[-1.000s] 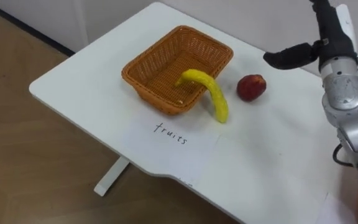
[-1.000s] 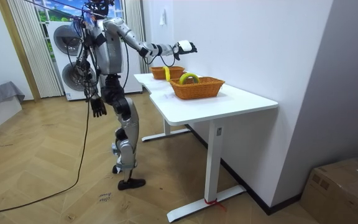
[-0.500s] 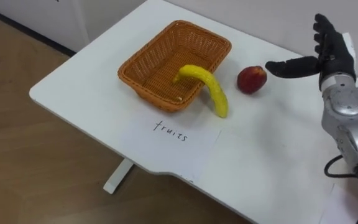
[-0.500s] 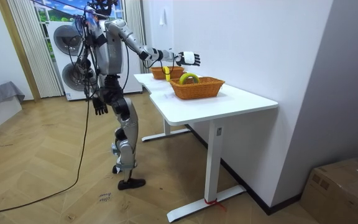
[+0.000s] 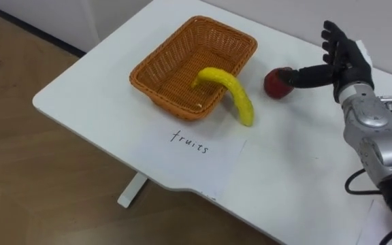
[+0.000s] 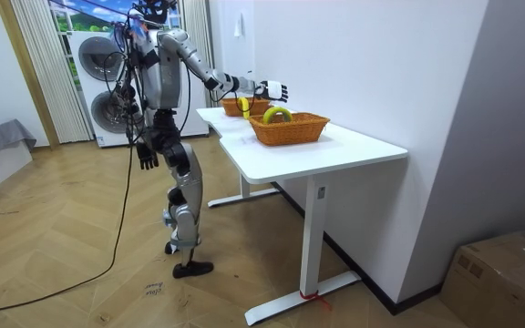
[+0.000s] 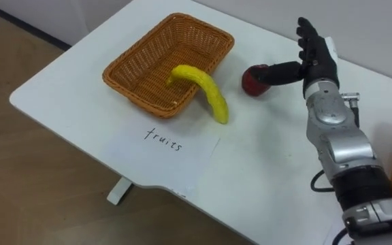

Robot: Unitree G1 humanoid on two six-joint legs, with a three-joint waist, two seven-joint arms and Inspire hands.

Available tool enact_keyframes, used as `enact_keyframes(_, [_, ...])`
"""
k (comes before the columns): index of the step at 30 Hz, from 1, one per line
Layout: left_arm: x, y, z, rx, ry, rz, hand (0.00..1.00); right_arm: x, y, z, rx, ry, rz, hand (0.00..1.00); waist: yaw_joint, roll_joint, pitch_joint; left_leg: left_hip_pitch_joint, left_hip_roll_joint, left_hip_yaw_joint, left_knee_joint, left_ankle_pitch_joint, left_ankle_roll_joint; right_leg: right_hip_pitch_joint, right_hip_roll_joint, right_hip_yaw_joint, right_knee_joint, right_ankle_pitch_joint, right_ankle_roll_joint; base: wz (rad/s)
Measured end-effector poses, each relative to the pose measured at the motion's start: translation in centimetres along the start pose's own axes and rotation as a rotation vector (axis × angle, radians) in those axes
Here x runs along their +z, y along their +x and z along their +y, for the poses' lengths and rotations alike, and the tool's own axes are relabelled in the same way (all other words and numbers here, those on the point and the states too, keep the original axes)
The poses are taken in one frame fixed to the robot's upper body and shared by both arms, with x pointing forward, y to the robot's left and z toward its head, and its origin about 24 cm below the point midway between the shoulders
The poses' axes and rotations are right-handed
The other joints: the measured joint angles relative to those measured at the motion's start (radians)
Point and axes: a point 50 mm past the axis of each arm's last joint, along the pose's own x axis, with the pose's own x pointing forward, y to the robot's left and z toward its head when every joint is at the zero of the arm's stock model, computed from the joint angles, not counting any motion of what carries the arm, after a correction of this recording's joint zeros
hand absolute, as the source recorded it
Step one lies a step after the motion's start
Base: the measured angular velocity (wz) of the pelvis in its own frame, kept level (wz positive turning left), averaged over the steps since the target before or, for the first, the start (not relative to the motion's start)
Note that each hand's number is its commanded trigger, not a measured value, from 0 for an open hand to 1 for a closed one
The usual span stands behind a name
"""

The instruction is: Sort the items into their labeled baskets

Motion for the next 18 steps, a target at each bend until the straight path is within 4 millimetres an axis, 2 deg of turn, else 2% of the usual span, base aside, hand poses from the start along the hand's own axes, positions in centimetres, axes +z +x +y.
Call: enact_keyframes(18, [-0.24, 0.00, -0.07, -0.002, 0.000, 0.010, 0.00, 0.22, 0.09, 0.64, 0.049, 0.022, -0.005, 0.00, 0.005, 0.003, 0.0024, 0.010, 0.000, 0.000, 0.001, 0.001, 0.001, 0.002, -0.002, 0.000, 0.011, 0.000, 0.000, 0.00])
